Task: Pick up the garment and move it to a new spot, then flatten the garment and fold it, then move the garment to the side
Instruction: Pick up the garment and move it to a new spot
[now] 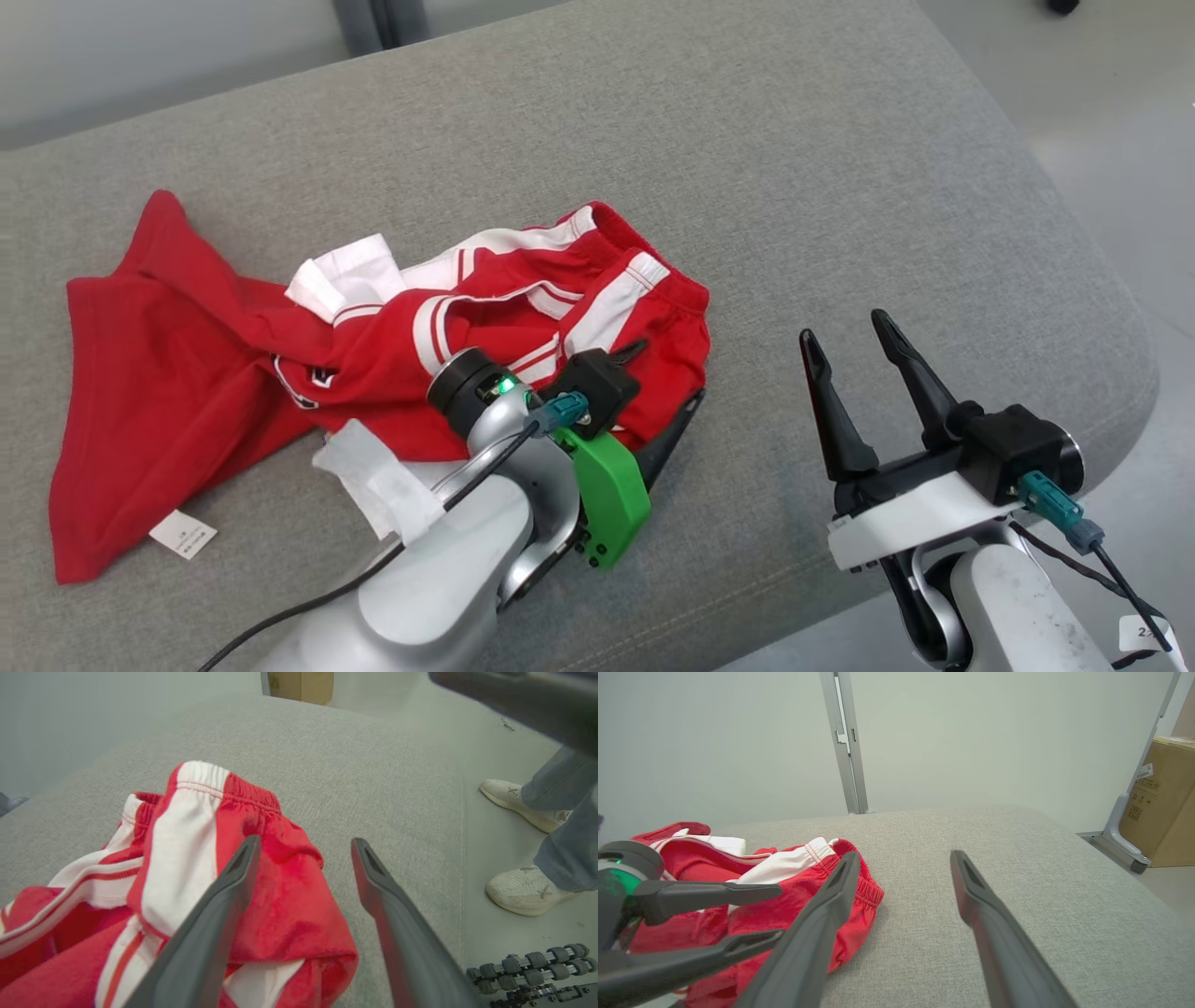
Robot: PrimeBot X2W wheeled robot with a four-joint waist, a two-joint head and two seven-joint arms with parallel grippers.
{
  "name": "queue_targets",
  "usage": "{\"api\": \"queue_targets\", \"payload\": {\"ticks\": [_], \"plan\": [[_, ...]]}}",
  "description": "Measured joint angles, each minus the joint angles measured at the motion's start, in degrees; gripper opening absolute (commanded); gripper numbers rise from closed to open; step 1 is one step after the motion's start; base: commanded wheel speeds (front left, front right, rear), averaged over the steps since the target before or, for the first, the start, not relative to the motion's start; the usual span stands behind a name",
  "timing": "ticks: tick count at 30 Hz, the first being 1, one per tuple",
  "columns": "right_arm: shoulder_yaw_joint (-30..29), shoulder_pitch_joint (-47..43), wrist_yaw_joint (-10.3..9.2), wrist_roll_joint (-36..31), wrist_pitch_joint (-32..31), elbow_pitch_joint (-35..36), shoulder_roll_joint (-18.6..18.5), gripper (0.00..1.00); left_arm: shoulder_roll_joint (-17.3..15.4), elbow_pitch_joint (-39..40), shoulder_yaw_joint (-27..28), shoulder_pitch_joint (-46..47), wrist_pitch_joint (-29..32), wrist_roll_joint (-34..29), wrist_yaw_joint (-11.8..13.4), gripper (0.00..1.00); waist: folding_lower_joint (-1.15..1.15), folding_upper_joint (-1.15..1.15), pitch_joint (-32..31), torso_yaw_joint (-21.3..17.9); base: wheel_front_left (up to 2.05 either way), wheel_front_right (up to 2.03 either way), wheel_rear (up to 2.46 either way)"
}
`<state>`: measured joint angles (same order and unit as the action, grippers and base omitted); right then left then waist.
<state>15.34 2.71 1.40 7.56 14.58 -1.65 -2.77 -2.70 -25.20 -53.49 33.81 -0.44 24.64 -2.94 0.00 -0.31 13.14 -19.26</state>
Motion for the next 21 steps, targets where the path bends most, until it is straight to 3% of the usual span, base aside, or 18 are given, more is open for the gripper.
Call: {"api": "queue_targets", "payload": {"ticks": [6,13,16,21], "plan": [[-0.7,-0.01,0.01,-0.18,0.0,0.01,0.01,1.0,0.07,6.03,1.82,1.44,-2.92,3.43,1.52,1.0,0.0,0.0,-0.65,3.14,0.0,0.0,0.0],[-2.01,-1.27,0.01,-0.65,0.0,-0.08,-0.05,1.0,0.0,5.6,7.91,2.42,-3.92,3.37,6.12,1.0,0.0,0.0,-2.08,7.5,0.0,0.0,0.0],[-2.33,-2.44,0.01,-0.88,0.0,-0.1,-0.18,1.0,-1.36,5.11,10.21,1.64,-3.9,3.64,7.57,1.0,0.0,0.0,-2.77,9.45,0.0,0.0,0.0],[-2.37,-3.49,0.02,-1.15,0.0,-0.08,-0.48,1.0,-7.0,2.23,15.37,-0.71,-3.64,4.43,9.06,1.0,0.0,0.0,-3.72,12.61,0.0,0.0,0.0]]}}
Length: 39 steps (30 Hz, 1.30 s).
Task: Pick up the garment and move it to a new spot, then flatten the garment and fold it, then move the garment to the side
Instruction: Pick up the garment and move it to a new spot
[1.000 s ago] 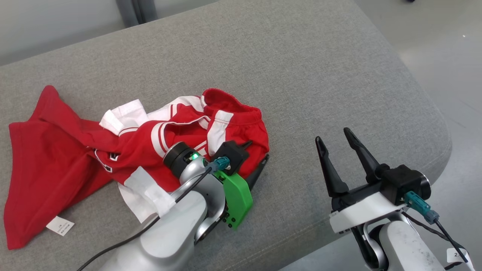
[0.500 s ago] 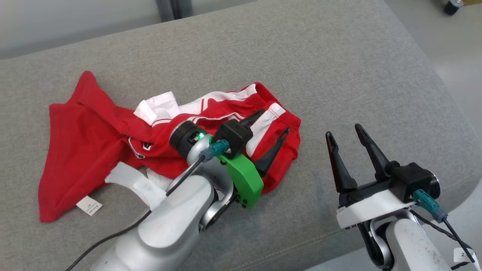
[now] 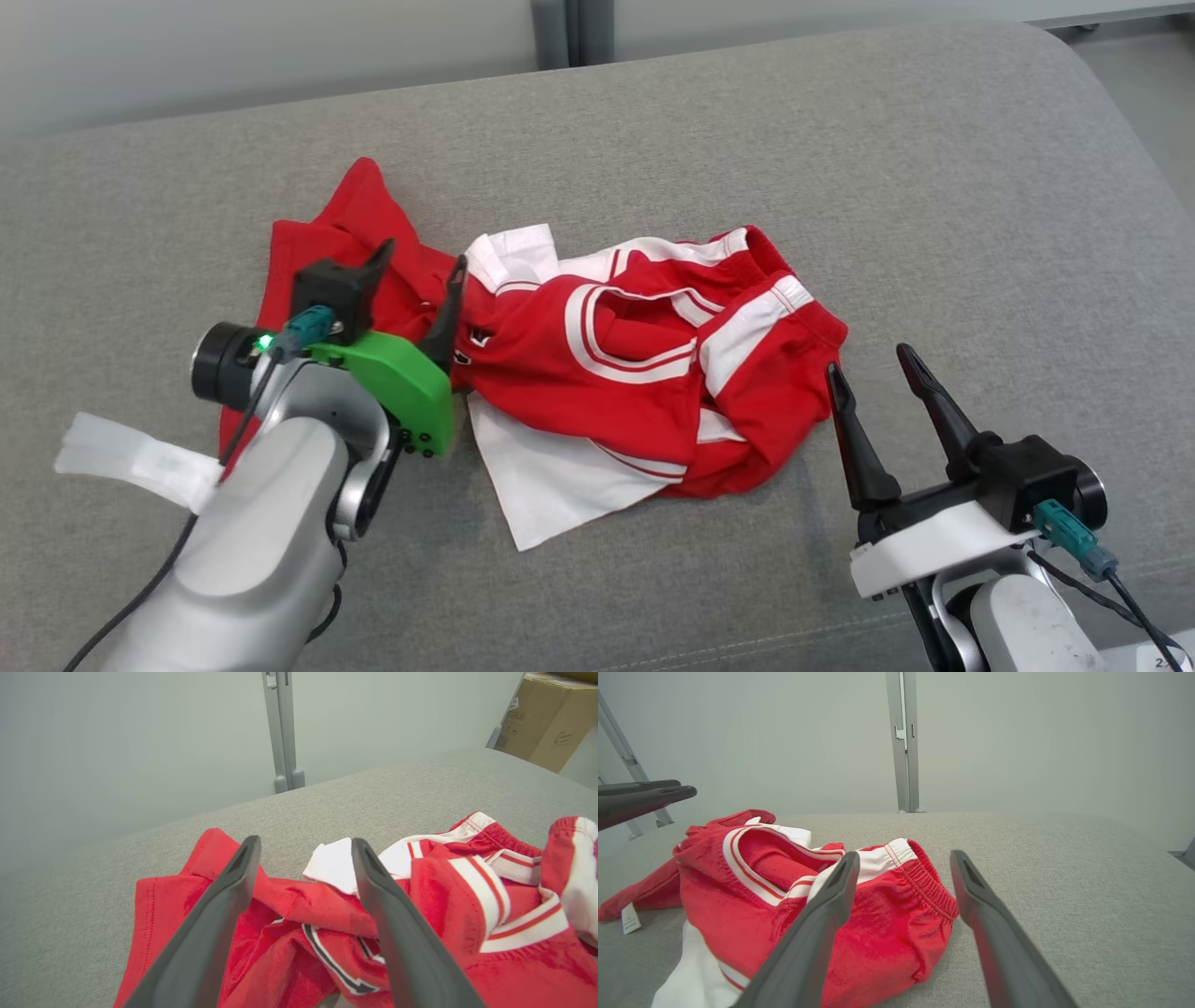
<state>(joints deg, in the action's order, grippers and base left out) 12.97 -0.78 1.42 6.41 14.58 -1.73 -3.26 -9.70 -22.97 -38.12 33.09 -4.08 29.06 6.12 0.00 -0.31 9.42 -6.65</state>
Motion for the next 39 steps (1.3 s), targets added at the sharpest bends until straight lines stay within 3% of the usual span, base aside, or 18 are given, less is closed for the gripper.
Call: {"api": "queue_targets", "payload": {"ticks": [6,14,21,39], "plan": [[0.4,-0.44,0.36,-0.38,0.0,0.0,0.02,1.0,-1.0,-3.52,4.9,-1.77,1.08,3.82,0.45,1.0,0.0,0.0,-0.51,3.09,0.0,0.0,0.0],[1.87,-0.53,1.25,-0.63,0.0,-0.25,0.05,1.0,3.46,-4.64,7.01,-2.09,3.7,9.62,0.45,1.0,0.0,0.0,-0.17,4.17,0.0,0.0,0.0],[3.03,-0.37,2.08,-0.85,0.0,-0.6,0.12,1.0,3.45,-7.64,7.38,-1.03,7.61,10.35,0.45,1.0,0.0,0.0,0.41,2.59,0.0,0.0,0.0],[2.47,0.31,2.02,-0.74,0.0,-1.41,0.21,1.0,5.11,-11.93,7.6,2.22,12.8,13.88,0.41,1.0,0.0,0.0,1.01,-1.25,0.0,0.0,0.0]]}}
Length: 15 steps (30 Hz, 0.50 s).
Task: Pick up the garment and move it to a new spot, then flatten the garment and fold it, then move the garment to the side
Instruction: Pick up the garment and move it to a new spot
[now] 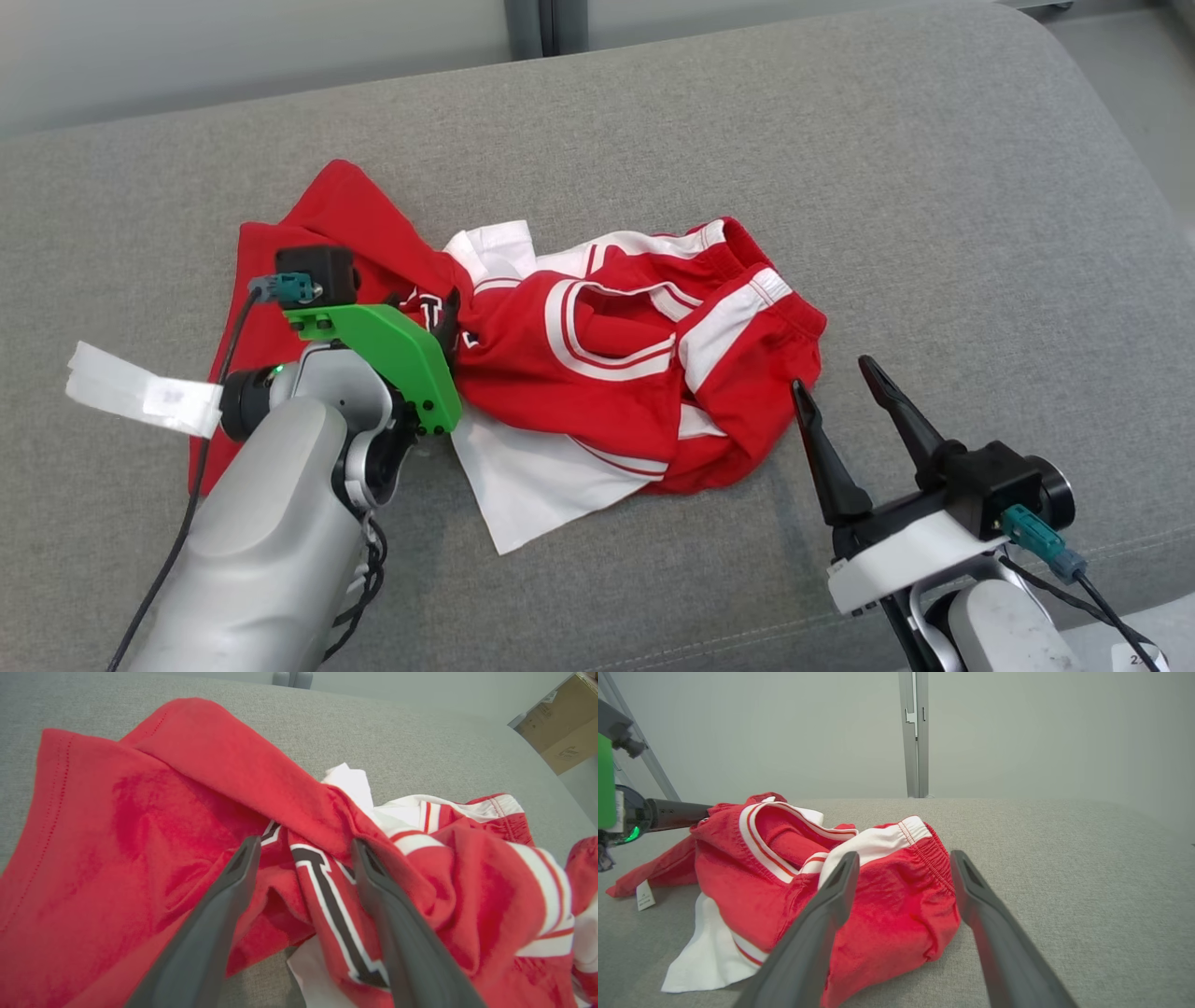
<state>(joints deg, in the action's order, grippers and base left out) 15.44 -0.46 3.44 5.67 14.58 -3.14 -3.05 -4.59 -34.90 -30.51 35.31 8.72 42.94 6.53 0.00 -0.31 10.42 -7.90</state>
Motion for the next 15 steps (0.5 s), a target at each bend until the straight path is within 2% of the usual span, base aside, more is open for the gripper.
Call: {"api": "queue_targets", "payload": {"ticks": [7,8,9,10,15], "plan": [[0.03,0.0,0.0,0.0,0.0,-0.02,0.09,1.0,-1.27,-5.22,-2.94,-0.38,3.99,-1.12,-0.33,1.0,0.0,0.0,-0.26,-0.25,0.0,0.0,0.0],[0.03,0.0,0.0,0.0,0.0,-0.02,0.09,1.0,-1.59,-5.53,-3.02,-0.59,4.22,-1.12,-0.51,0.95,0.0,0.0,-0.28,-0.27,0.0,0.0,0.0],[0.02,0.0,0.0,0.0,0.0,-0.02,0.1,1.0,-1.78,-5.72,-3.02,-0.83,4.34,-1.12,-0.51,0.22,0.0,0.0,-0.3,-0.28,0.0,0.0,0.0],[0.0,0.0,0.0,0.0,0.0,-0.02,0.12,1.0,-1.82,-5.9,-3.08,-1.01,4.35,-1.13,-0.55,0.0,0.0,0.0,-0.31,-0.29,0.0,0.0,0.0],[-0.19,-0.01,0.0,0.0,0.0,-0.03,0.2,1.0,-1.53,-6.27,-3.61,-1.14,4.86,-1.19,-2.02,0.0,0.0,0.0,-0.33,-0.05,0.0,0.0,0.0]]}}
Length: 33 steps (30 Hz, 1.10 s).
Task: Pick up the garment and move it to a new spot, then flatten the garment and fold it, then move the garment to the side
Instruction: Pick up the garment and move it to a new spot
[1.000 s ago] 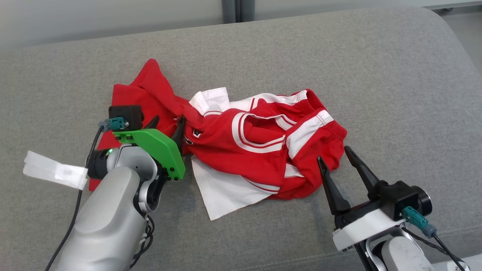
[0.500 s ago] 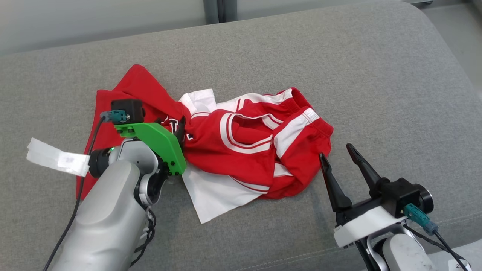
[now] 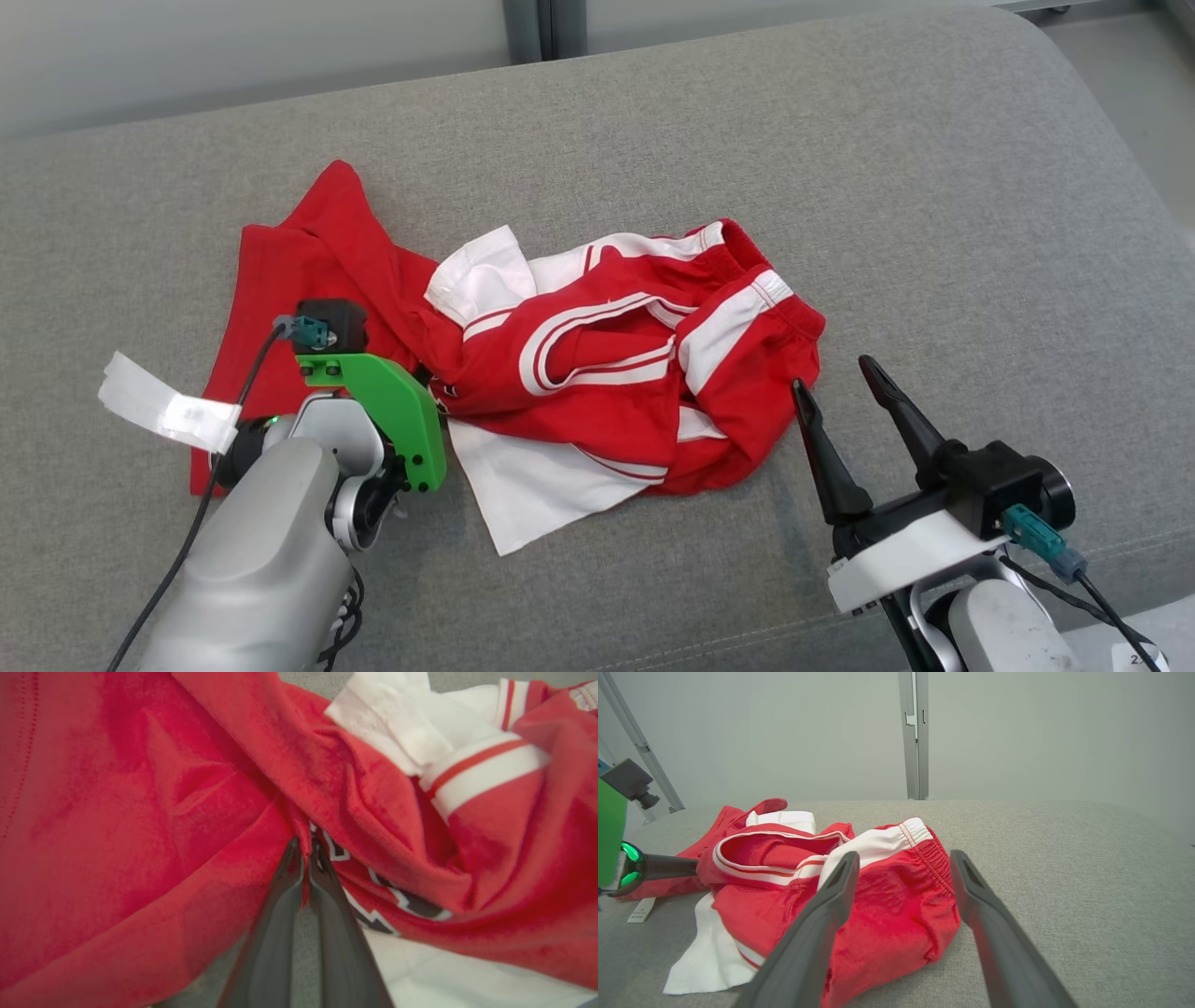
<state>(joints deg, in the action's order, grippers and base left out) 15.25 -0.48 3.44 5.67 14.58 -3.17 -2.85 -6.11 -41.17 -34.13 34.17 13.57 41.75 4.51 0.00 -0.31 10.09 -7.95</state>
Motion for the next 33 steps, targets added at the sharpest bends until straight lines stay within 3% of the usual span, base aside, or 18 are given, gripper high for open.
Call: {"api": "queue_targets", "payload": {"ticks": [8,17,21,28,33], "plan": [[-0.88,-0.01,-0.09,0.05,0.0,0.0,0.05,1.0,0.77,-0.48,-0.79,0.05,-0.13,0.09,-2.09,0.0,0.0,0.0,-0.29,1.19,0.0,0.0,0.0],[-1.97,-0.29,-0.54,0.36,0.0,0.08,0.08,1.0,-0.41,5.95,6.3,6.77,-5.28,2.81,-3.26,0.0,0.0,0.0,-1.01,3.49,0.0,0.0,0.0],[-2.05,-0.4,-0.54,0.36,0.0,0.21,0.09,1.0,-5.69,9.23,9.72,12.37,-6.84,2.68,-3.24,0.0,0.0,0.0,-1.18,4.77,0.0,0.0,0.0],[-1.78,-0.38,-0.48,0.36,0.0,0.18,0.12,1.0,-18.87,6.35,15.34,15.52,-4.76,1.26,-1.19,0.0,0.0,0.0,-1.49,6.24,0.0,0.0,0.0],[-1.22,-0.27,-0.44,0.36,0.0,0.31,0.15,1.0,-24.49,2.71,17.51,15.07,-1.57,1.42,-0.16,0.0,0.0,0.0,-1.02,6.1,0.0,0.0,0.0]]}}
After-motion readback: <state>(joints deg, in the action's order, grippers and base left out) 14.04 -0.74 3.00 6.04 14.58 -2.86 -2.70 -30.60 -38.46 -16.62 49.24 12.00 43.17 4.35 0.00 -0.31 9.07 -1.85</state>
